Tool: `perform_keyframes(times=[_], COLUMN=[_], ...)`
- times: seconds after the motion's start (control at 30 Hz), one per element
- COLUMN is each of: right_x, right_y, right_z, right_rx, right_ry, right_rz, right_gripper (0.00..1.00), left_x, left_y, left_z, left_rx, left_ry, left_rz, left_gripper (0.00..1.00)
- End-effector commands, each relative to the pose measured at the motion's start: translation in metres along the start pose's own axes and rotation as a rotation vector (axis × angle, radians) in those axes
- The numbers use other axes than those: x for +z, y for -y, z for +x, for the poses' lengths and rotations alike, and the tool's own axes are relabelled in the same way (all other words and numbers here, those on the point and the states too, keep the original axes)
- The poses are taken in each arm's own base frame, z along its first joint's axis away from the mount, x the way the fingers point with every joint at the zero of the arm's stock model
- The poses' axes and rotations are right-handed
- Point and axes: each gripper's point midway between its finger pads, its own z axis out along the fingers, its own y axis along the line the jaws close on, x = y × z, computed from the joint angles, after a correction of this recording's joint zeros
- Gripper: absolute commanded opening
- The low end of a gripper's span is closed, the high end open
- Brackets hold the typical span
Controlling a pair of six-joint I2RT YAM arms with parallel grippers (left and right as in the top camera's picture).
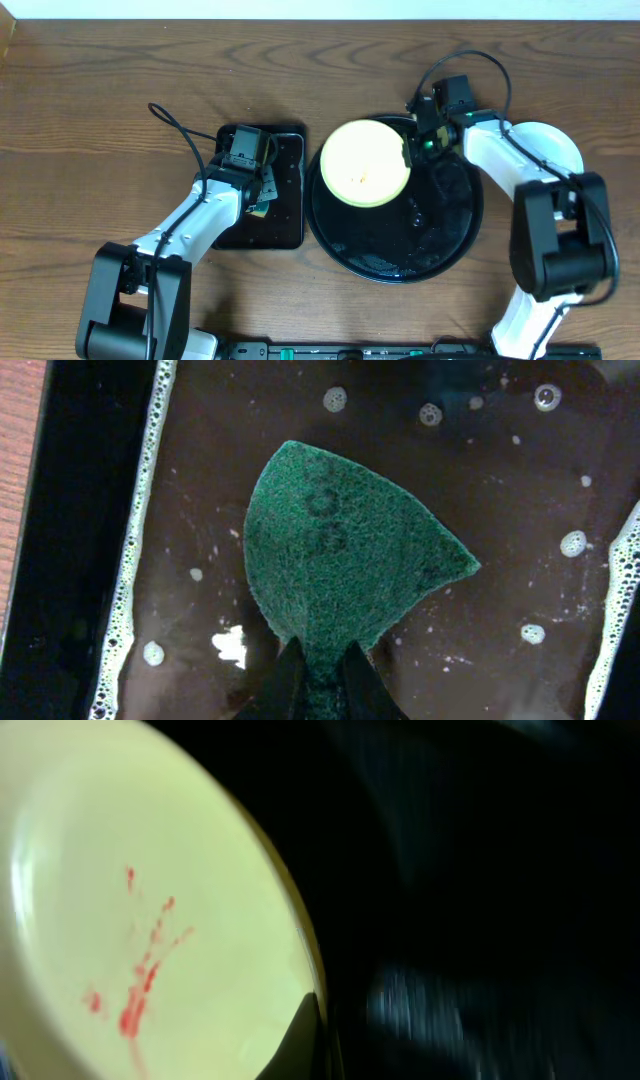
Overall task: Clean dirty plates on tray and stack at the side
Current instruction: 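Grasp the rim of the yellow plate with the right gripper, then lift the green sponge out of the small tray with the left gripper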
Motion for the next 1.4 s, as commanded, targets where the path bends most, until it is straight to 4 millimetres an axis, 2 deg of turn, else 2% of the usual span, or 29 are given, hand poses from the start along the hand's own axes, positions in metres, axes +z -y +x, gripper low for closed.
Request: perform_keyframes(times=[0.0,0.17,0.37,0.57,0.8,0.93,1.03,1.37], right_x=[-0.023,-0.018,-0.012,-0.012,-0.012,-0.012,-0.012,-0.012], right_y=[-0.001,0.01,0.01,0.01,0.01,0.01,0.01,0.01], right_z=[0.008,0.033,0.042,0.043,0.044,0.043,0.043,0.043], right_rx=[-0.014,0.009,0.007,0.006,0.0,-0.004,-0.004,-0.004], right_ry=[-0.014,-0.101,-0.121,-0.123,-0.127,-0.126,-0.126,-0.126], right_rz=[0.056,0.109,0.109,0.108,0.109,0.108,0.108,0.108], right_gripper=[0.01,0.01,0.01,0.01,0.01,0.01,0.01,0.01], left_x=[-0.004,-0.015,-0.064,-0.099,-0.109,-0.127,-0.137,-0.159], left_y=[-0.005,-0.003,0.003,0.015,0.017,0.019,0.015,0.0], left_z=[-0.004,-0.013,-0.041,-0.05,-0.051,-0.053,-0.055,-0.062], left_rx=[-0.007,0.024,-0.007,-0.035,-0.097,-0.062,-0.06,-0.098], left_ry=[0.022,0.064,0.217,0.269,0.179,0.16,0.164,0.187], left_rz=[-0.021,-0.007,0.064,0.217,0.485,0.693,0.785,0.948], left_gripper=[0.07,0.07,0.07,0.07,0.07,0.07,0.07,0.07])
